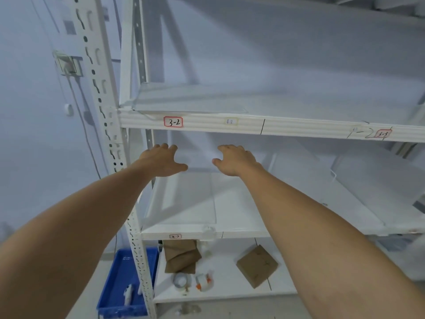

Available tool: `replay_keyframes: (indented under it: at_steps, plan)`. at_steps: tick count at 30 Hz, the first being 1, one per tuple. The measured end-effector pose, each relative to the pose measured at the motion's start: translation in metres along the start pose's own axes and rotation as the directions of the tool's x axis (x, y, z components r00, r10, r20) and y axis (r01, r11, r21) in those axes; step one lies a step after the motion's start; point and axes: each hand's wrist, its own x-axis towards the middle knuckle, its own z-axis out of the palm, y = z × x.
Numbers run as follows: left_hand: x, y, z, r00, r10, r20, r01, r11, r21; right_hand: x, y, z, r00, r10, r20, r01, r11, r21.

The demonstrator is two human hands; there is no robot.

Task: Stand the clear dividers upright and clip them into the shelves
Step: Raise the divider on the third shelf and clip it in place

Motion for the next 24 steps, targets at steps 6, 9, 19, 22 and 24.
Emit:
replay_keyframes:
  at_steps: [6, 9, 19, 22, 24]
  plan:
    - [0.0, 0.005, 0.087, 0.99, 0.054, 0.129, -0.043, 0.996, -0.082, -0.002, 0.015, 0.084, 0.979, 0.172, 0.109, -0.194, 0.95, 0.243]
    - [-0.004, 0.022, 0.155, 0.968, 0.14, 0.209, -0.113, 0.984, -0.136, -0.012, 0.027, 0.158, 0.921, 0.214, 0.326, -0.336, 0.859, 0.386]
    - [-0.015, 0.072, 0.323, 0.94, 0.337, -0.043, -0.339, 0.941, -0.021, -0.045, 0.029, 0.358, 0.698, 0.083, 0.711, -0.692, -0.179, 0.7]
    - [-0.005, 0.07, 0.33, 0.889, 0.402, -0.219, -0.396, 0.915, 0.073, -0.035, 0.027, 0.366, 0.752, 0.041, 0.658, -0.565, -0.474, 0.675]
    - [-0.001, 0.07, 0.329, 0.828, 0.478, -0.293, -0.469, 0.877, 0.107, -0.032, 0.027, 0.373, 0.768, 0.064, 0.637, -0.508, -0.545, 0.667]
